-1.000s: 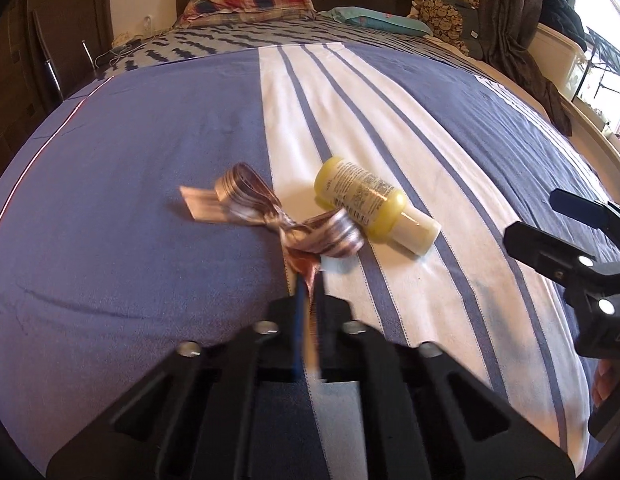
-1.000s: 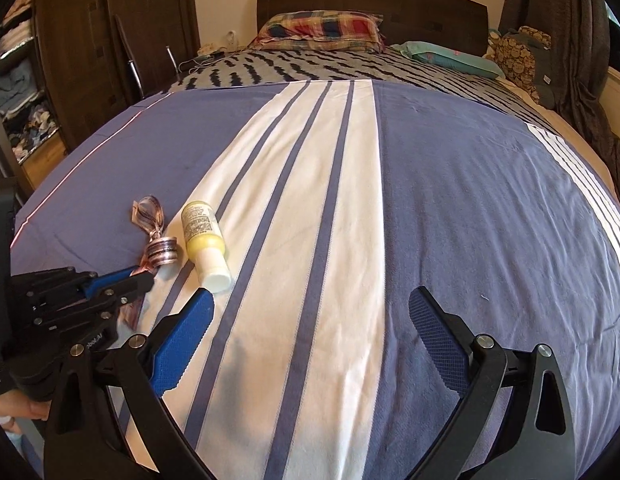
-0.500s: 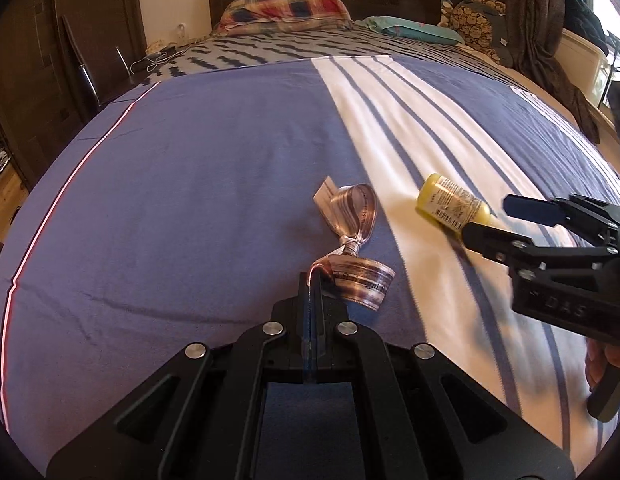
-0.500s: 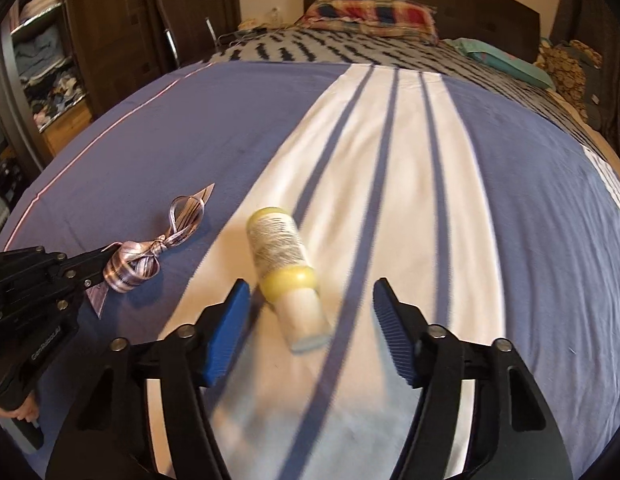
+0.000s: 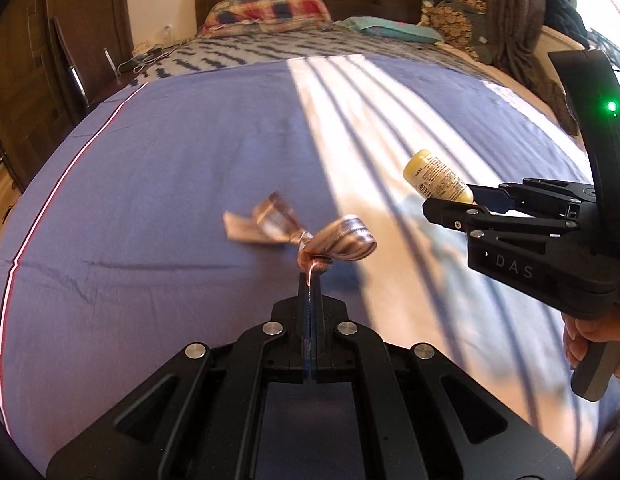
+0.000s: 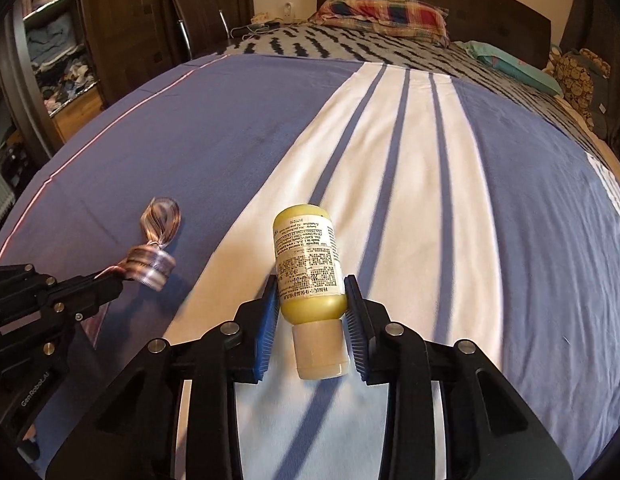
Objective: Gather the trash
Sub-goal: 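Carry the ribbon and yellow bottle with both tools down over the bin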
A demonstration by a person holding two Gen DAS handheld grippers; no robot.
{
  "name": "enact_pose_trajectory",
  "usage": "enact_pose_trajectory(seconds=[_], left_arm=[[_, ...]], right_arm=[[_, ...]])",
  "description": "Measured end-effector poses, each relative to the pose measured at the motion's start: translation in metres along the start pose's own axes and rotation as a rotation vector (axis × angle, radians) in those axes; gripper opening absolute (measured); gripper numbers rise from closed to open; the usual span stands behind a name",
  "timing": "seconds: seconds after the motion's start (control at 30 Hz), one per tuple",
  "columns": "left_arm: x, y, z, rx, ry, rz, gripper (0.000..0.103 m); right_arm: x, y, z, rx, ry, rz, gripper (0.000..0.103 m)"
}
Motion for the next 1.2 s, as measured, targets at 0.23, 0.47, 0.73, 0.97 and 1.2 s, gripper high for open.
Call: enact_pose_trajectory(seconds=[0.23, 0.47, 0.73, 0.97, 1.2], left_arm=[[0.005, 0.063, -0.039, 0.045, -0.014, -0.052, 0.0], [0.018, 0.132, -0.077, 0.095, -0.038, -0.108, 0.0], [0.048, 0.2, -0.11, 0.146, -0.06, -0.155, 0.0], [0.073, 0.246, -0.125, 0.169, -0.077, -0.196, 0.0], [0.11, 0.28, -0.135, 0.213, -0.08, -0.206, 0.0]], right_arm=[[0.025, 0.08, -0.006, 0.057, 0.026, -0.05, 0.033], [0.05, 0.161, -0.014, 0.091, 0.005, -0.101, 0.033], [0.086, 0.25, -0.01, 0.084, -0.029, -0.178, 0.033], [0.115, 0.298, 0.006, 0.07, -0.031, -0.229, 0.033], [0.159, 0.326, 0.026, 0.063, -0.022, -0.24, 0.033]])
Point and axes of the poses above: each gripper's, at about its wrist camera, not at the fingertips, and y roughly against the way its jaws point, z to its left, x to its underside, the point moved 1 cm from there along -y, roughly the way its jaws point, and after that the axes turned 11 degrees about -z, right-handed, at the moved point
